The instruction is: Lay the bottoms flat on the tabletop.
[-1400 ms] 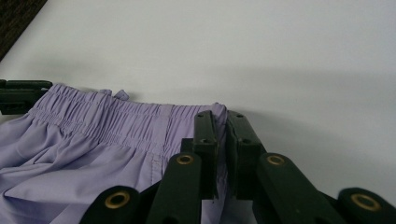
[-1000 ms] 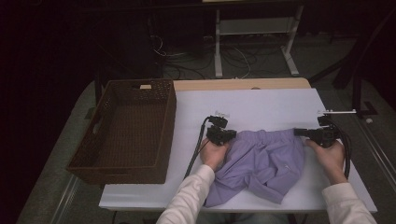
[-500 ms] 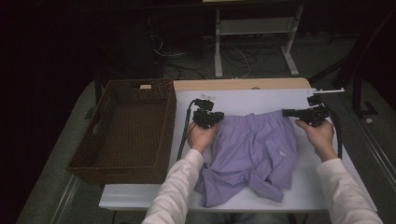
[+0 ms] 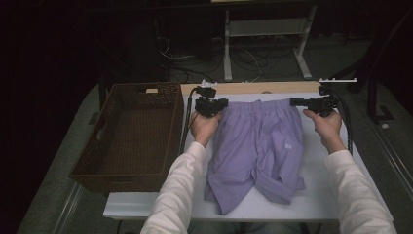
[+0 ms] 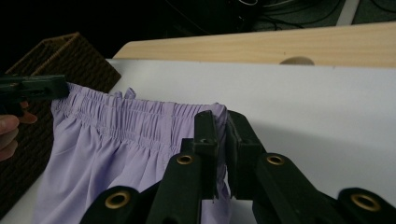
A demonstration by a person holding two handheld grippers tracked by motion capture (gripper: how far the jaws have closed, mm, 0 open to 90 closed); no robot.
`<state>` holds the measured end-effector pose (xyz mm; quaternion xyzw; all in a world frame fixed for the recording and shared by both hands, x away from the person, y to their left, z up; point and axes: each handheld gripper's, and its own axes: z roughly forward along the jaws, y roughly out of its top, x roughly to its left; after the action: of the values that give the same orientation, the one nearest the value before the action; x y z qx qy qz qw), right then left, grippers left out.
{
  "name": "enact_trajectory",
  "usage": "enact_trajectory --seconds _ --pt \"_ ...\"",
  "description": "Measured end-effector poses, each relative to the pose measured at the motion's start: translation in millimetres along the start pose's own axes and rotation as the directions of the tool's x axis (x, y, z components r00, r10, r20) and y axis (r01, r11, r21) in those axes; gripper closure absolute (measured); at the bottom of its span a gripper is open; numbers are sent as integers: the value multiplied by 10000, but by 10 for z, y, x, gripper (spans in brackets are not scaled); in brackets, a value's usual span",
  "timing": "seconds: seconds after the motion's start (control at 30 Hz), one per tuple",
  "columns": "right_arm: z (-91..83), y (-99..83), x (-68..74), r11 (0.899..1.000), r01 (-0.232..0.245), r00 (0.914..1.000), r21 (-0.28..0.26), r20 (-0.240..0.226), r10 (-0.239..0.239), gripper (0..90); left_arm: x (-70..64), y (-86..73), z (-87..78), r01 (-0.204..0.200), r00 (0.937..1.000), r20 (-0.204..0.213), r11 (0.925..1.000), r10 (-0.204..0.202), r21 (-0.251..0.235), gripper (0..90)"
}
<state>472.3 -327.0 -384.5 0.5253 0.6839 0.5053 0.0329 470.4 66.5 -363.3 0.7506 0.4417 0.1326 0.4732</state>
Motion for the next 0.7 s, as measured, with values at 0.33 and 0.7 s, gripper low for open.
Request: enact_trajectory --seconds 0.33,0.7 --pt "-28 348 127 9981 576 9983 -209 132 -573 826 22 282 -92 -216 9996 -183 9982 206 -557 848" --pt "-32 566 300 9919 1218 9925 -349 98 -1215 826 92 342 -139 -120 9986 -526 9946 66 -1036 846"
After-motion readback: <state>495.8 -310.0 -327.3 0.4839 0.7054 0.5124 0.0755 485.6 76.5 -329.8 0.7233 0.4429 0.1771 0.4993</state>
